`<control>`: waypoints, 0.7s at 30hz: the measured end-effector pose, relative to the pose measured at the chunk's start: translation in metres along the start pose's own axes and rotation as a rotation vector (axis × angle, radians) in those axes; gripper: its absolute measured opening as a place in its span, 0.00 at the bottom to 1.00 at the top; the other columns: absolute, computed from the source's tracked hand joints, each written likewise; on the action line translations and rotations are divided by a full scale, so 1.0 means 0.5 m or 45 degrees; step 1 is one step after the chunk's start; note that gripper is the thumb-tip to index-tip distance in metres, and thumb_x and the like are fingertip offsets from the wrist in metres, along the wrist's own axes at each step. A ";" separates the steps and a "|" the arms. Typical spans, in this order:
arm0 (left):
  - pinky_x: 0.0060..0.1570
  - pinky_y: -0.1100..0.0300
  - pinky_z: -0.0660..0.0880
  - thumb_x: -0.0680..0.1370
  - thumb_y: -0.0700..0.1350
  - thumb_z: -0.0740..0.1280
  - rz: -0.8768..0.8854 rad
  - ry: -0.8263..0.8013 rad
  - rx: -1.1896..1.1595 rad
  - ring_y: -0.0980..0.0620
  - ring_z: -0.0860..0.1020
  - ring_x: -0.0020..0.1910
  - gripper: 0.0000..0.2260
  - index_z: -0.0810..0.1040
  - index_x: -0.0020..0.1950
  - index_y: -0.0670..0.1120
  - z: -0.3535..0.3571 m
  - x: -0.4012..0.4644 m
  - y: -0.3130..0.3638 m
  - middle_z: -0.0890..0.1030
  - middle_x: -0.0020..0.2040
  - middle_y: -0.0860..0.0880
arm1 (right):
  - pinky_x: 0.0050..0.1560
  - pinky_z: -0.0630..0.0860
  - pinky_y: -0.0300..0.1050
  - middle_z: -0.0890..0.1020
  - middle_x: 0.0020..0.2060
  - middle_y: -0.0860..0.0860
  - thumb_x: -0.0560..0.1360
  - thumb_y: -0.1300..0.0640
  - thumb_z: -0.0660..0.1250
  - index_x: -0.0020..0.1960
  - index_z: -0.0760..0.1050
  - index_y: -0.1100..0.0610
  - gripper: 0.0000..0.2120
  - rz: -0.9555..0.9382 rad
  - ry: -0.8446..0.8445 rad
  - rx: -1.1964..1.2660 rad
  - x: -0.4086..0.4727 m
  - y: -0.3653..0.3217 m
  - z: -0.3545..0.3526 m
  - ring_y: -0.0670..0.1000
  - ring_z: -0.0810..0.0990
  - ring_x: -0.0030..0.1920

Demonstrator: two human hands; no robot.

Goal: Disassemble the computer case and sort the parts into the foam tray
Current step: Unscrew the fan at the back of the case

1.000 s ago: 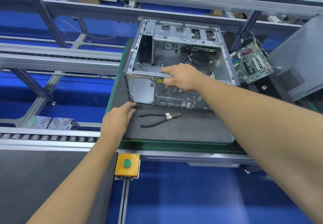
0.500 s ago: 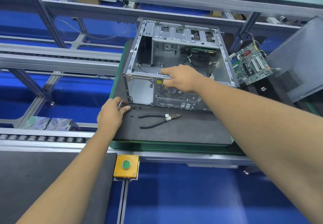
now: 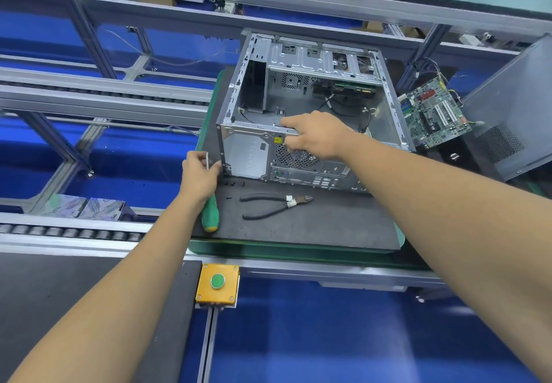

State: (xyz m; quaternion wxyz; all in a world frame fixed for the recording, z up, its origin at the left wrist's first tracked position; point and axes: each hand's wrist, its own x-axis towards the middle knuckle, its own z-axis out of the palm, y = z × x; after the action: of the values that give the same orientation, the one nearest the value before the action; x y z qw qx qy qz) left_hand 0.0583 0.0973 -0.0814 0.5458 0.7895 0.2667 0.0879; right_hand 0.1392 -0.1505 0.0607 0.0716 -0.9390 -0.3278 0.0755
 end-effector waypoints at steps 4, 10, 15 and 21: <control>0.66 0.45 0.68 0.82 0.46 0.69 0.097 0.054 0.300 0.40 0.66 0.66 0.20 0.71 0.72 0.49 0.000 -0.016 -0.013 0.67 0.68 0.43 | 0.33 0.65 0.49 0.73 0.27 0.51 0.74 0.48 0.64 0.46 0.70 0.50 0.07 0.000 -0.005 0.004 -0.001 -0.001 -0.002 0.50 0.72 0.32; 0.66 0.44 0.68 0.82 0.46 0.68 0.238 -0.068 0.345 0.42 0.67 0.64 0.14 0.75 0.67 0.48 -0.022 -0.041 -0.006 0.68 0.62 0.44 | 0.35 0.67 0.49 0.75 0.28 0.52 0.75 0.47 0.65 0.46 0.72 0.50 0.07 0.003 -0.013 -0.002 -0.001 -0.004 -0.003 0.50 0.73 0.32; 0.54 0.56 0.65 0.76 0.45 0.73 0.372 -0.069 0.430 0.44 0.67 0.56 0.12 0.74 0.55 0.43 -0.037 -0.071 -0.009 0.69 0.54 0.46 | 0.37 0.69 0.50 0.75 0.27 0.52 0.75 0.47 0.65 0.48 0.73 0.50 0.07 0.013 -0.007 0.011 0.000 -0.003 -0.001 0.51 0.74 0.33; 0.49 0.55 0.71 0.75 0.50 0.77 0.542 -0.095 0.683 0.49 0.71 0.57 0.13 0.82 0.57 0.50 -0.040 -0.080 -0.005 0.77 0.51 0.51 | 0.33 0.65 0.48 0.73 0.27 0.52 0.74 0.47 0.65 0.46 0.71 0.50 0.08 0.013 0.006 0.006 -0.001 -0.001 0.000 0.52 0.74 0.33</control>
State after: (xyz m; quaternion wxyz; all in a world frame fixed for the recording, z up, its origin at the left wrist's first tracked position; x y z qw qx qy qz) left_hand 0.0150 0.0936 -0.0697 0.2976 0.9454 0.0896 0.0976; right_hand 0.1385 -0.1502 0.0608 0.0740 -0.9407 -0.3226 0.0746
